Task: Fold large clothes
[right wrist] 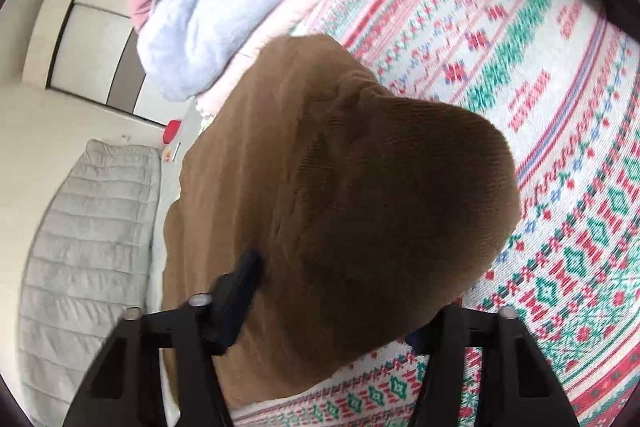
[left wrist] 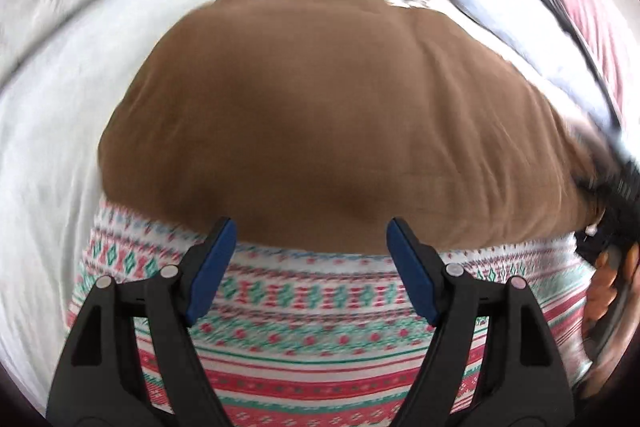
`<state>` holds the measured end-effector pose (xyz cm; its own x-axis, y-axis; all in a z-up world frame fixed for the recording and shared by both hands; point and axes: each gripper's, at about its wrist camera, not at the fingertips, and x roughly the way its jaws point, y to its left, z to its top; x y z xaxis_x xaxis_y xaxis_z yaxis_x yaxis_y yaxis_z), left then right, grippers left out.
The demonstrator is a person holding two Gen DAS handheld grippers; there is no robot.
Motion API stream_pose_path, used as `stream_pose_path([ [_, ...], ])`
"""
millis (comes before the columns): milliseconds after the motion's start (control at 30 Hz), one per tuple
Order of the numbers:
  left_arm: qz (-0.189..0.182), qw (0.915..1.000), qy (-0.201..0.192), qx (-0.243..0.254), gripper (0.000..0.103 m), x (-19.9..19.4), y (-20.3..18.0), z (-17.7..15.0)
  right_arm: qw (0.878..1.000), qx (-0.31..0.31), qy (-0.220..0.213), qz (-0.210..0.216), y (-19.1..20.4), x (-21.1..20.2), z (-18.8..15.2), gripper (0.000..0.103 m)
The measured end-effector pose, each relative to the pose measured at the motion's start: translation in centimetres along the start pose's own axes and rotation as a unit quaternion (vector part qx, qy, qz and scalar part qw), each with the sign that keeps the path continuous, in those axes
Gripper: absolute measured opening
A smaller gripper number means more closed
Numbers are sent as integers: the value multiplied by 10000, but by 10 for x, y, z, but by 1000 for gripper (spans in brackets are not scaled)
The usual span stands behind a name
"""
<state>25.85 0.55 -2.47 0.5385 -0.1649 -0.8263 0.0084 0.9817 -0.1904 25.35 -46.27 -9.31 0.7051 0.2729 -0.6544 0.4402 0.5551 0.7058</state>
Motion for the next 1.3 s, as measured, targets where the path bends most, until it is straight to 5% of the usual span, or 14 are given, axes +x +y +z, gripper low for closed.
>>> stream_pose_path([
  [67, -253, 9992, -71, -307, 78, -9, 18, 2, 9994, -308, -91, -149, 8, -3, -1, 34],
  [267, -493, 9952, -227, -814, 78, -28, 73, 22, 9868, -1181, -465, -1006, 50, -9, -9, 21],
  [367, -549, 9872, -345, -1459, 78, -34, 117, 28, 9539, -2212, -1224, -1616, 115, -25, -28, 18],
  [433, -648, 9782, -479, -1911, 78, -38, 152, 32, 9060, -3293, -1858, -1901, 180, -33, -56, 17],
  [567, -618, 9583, -796, -2674, 78, -52, 209, 32, 8186, -4902, -2438, -1735, 286, -24, -134, 17],
  [633, -694, 9541, -816, -2797, 78, -54, 221, 32, 7500, -5894, -2512, -1647, 326, -4, -193, 17],
  [767, -1034, 9395, -842, -3154, 78, -50, 237, 30, 5677, -7739, -2345, -1544, 348, 67, -334, 17],
  [800, -1049, 9375, -828, -3214, 78, -51, 242, 28, 5454, -7964, -2159, -1471, 343, 84, -357, 17],
  [900, -1131, 9312, -776, -3377, 78, -46, 249, 24, 5075, -8417, -1204, -1396, 318, 139, -411, 17],
  [967, -1185, 9273, -744, -3472, 78, -42, 251, 25, 4993, -8453, -1188, -1483, 303, 156, -423, 17],
  [1067, -1285, 9257, -683, -3491, 78, -40, 252, 25, 5430, -8191, -1130, -1465, 309, 147, -413, 22],
  [1133, -1371, 9283, -654, -3394, 78, -38, 248, 27, 5582, -8131, -875, -1400, 316, 140, -403, 27],
  [1233, -1515, 9314, -579, -3258, 78, -35, 241, 29, 5596, -8199, -625, -1032, 329, 119, -398, 47],
  [1300, -1584, 9292, -572, -3289, 78, -34, 241, 30, 5503, -8253, -889, -901, 324, 100, -388, 67],
])
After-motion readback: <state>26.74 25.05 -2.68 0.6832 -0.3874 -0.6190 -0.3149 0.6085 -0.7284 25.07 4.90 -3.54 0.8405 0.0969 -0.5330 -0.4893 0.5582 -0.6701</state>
